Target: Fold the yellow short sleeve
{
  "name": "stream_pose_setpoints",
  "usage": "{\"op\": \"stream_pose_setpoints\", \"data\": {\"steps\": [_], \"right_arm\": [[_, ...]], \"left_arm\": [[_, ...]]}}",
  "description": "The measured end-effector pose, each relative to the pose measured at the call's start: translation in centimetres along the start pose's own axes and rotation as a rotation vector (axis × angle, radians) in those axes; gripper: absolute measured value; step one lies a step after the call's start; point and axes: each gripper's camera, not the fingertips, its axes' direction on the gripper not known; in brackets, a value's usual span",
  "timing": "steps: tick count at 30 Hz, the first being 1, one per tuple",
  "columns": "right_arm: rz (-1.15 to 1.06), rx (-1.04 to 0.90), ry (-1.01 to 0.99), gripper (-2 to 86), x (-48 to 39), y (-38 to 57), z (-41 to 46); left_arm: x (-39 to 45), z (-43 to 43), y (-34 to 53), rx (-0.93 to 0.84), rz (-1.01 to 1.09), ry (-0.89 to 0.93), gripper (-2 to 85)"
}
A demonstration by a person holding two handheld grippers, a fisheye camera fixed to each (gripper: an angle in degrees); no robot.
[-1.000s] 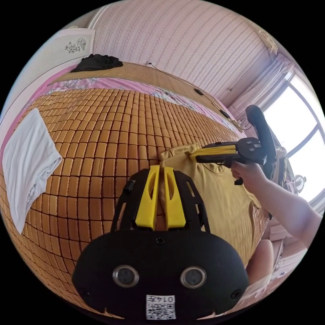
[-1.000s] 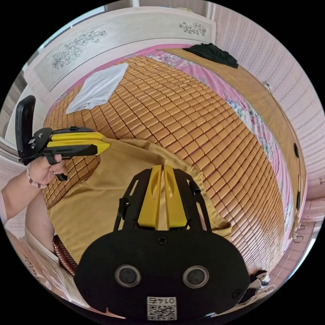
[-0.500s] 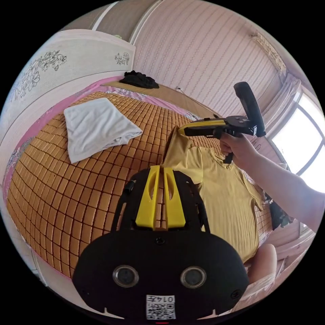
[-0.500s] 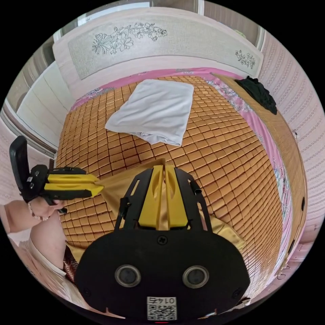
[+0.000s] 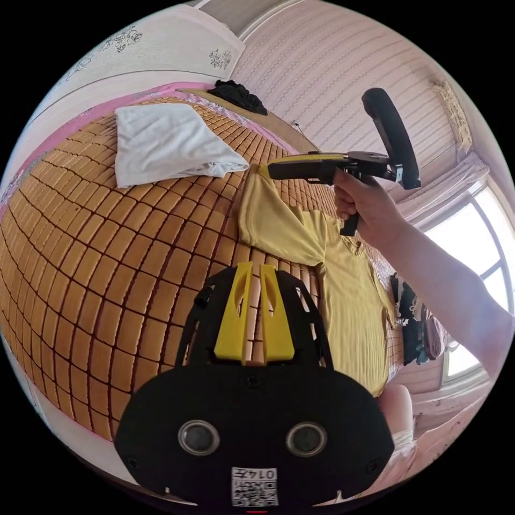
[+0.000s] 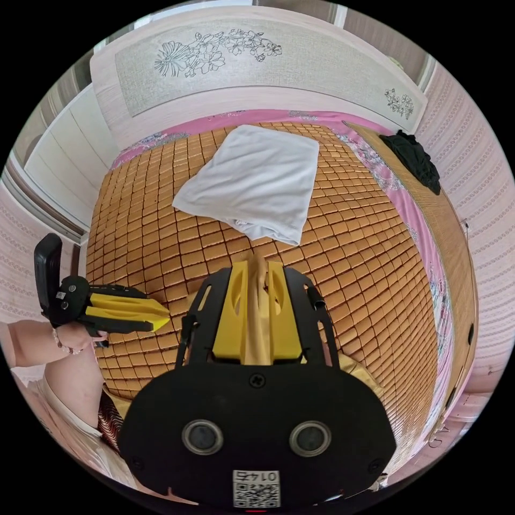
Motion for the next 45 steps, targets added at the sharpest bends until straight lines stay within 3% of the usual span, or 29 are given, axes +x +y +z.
{"op": "stream_pose_setpoints", "data": {"steps": [7,14,27,33,38,41,45], "right_arm": [[0.030,-0.033,-0.084,5.9,0.6,-0.9,0.6],[0.042,-0.173,-0.070,12.6,-0.9,-1.4,5.7],[0.083,-0.156,-0.113,1.4,1.0,1.2,5.0],[0.223,0.066,-0.186,0.7,6.3,7.2,-1.4],[0.463,0.350,-0.241,0.6,12.7,19.1,-10.5],[0.562,0.495,-0.230,0.7,13.8,27.7,-16.0],[0.707,0.555,-0.232,0.9,13.1,39.4,-20.0]], "left_arm": [[0.2,-1.6,-2.6,0.081,0.010,-0.064,7.0],[1.5,0.5,-4.4,-0.028,0.073,-0.130,-0.4],[1.8,0.7,-0.5,-0.004,0.071,-0.126,-1.0],[2.6,0.8,0.6,0.048,0.087,-0.121,-1.0],[5.3,0.5,1.5,0.160,0.191,-0.046,-0.9],[9.3,0.4,2.3,0.209,0.328,0.023,-0.9],[16.5,0.8,5.5,0.211,0.564,0.249,-0.7]]}}
